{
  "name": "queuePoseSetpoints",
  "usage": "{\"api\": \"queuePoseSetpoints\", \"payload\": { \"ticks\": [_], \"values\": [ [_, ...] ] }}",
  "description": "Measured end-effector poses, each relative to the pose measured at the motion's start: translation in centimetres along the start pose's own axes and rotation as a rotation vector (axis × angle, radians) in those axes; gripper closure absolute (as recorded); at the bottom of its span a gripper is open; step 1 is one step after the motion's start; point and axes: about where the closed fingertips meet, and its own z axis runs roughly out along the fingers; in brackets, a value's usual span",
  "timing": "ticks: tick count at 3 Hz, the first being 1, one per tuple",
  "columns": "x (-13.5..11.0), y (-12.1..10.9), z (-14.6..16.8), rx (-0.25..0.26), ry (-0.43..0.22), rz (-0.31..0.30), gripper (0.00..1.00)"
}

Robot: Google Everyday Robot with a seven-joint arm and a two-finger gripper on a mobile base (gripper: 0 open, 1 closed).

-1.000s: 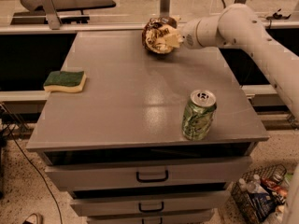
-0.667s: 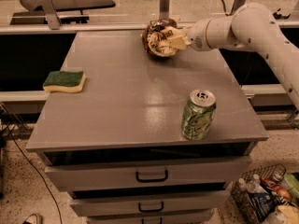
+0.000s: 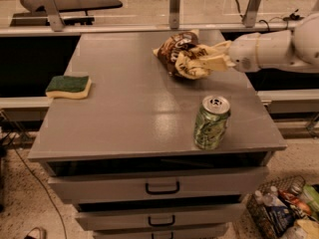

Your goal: Move brown chip bag near green can

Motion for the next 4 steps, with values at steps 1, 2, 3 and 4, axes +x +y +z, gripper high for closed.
{"api": "queuePoseSetpoints", "payload": {
  "ticks": [1,2,3,4],
  "values": [
    [1.1,1.7,-3.6,-0.035,-0.001,-0.02,1.0],
    [1.2,3.5,-6.9,-0.08,0.003,-0.048,1.0],
    [1.4,5.5,-9.6,-0.143,0.01,-0.069,1.0],
    [1.8,7.5,-11.9,-0.199,0.017,-0.071,1.0]
  ]
}}
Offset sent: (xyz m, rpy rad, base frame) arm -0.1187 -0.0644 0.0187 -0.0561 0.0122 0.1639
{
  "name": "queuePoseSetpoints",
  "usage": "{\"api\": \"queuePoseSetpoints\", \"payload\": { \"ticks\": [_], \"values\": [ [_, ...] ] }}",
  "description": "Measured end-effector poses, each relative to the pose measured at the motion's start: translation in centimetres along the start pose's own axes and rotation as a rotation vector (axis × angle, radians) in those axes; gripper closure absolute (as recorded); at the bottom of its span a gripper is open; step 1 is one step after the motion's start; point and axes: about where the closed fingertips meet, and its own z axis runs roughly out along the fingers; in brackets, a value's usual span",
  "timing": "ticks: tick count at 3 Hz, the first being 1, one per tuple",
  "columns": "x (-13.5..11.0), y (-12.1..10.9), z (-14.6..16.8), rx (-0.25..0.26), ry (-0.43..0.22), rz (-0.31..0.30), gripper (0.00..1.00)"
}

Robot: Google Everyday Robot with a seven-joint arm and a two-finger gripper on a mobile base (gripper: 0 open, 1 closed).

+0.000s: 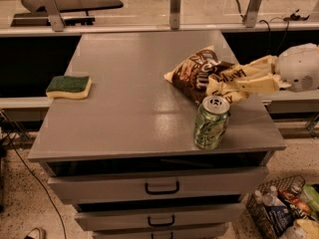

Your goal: Move brown chip bag near green can

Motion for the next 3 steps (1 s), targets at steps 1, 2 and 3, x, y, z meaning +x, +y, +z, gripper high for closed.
{"api": "queuePoseSetpoints", "payload": {
  "ticks": [1,2,3],
  "values": [
    [0.8,2.1,-0.7,-0.039,-0.003,0.023,1.0],
    [2.1,3.2,-0.6,-0.057,0.004,0.055,0.83],
    [3.2,3.3,-0.2,-0.055,0.012,0.076,0.6]
  ]
}}
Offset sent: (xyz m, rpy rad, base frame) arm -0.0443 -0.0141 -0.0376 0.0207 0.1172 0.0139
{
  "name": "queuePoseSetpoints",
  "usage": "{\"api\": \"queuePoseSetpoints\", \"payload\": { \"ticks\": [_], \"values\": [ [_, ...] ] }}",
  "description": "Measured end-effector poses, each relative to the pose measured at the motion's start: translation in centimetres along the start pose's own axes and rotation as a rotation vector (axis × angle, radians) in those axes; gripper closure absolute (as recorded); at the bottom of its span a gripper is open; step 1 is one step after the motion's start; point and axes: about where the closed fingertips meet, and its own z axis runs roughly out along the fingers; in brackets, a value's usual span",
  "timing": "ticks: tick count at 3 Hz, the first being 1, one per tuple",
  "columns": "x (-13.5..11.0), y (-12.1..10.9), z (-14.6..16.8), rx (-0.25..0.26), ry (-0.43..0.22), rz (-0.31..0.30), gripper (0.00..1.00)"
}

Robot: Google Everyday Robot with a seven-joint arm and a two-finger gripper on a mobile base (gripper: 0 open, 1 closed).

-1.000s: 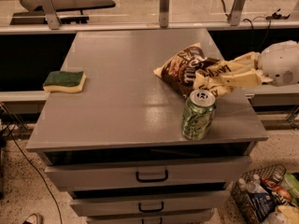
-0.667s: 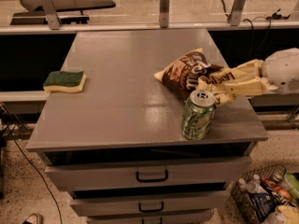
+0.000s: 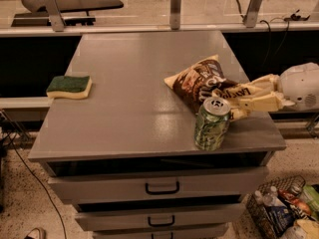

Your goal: Move brown chip bag near green can

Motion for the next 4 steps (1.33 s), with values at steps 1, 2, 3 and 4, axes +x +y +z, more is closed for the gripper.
{"api": "queuePoseSetpoints", "payload": {
  "ticks": [1,2,3,4],
  "values": [
    [1.0,-0.5,0.1,0.015,0.011,0.014,0.35],
    [1.5,-1.6,-0.1,0.036,0.025,0.008,0.05],
    [1.6,-3.0,-1.3,0.066,0.051,-0.009,0.0],
    [1.7,-5.1,-3.1,0.107,0.081,-0.033,0.0]
  ]
}}
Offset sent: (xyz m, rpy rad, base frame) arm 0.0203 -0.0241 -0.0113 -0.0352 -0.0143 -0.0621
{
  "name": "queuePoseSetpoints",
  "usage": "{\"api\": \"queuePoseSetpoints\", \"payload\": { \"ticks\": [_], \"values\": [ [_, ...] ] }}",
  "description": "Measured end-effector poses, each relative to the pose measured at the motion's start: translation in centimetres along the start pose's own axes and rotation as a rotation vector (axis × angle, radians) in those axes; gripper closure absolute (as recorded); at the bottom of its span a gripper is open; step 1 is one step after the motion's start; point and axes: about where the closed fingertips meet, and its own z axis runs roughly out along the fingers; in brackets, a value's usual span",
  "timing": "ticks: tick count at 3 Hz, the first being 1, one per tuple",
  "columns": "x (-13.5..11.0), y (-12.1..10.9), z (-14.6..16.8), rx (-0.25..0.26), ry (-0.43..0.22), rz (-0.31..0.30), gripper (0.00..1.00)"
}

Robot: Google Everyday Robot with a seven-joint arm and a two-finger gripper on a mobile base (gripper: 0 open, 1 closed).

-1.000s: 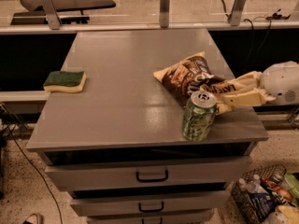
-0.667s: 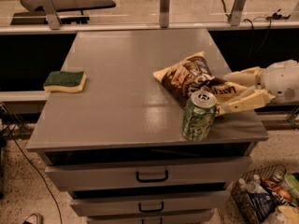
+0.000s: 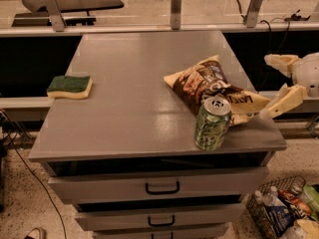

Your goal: Move brown chip bag near green can

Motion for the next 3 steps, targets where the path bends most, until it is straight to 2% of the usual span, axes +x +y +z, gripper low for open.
{"api": "queuePoseSetpoints", "payload": {
  "ticks": [1,2,3],
  "values": [
    [0.2,-2.7,-2.1,0.059,0.043,-0.028,0.0],
    [-1.2,-6.0,-6.2,0.201,0.093,-0.043,0.0],
    [-1.4,-6.5,-6.8,0.222,0.096,-0.046,0.0]
  ]
}}
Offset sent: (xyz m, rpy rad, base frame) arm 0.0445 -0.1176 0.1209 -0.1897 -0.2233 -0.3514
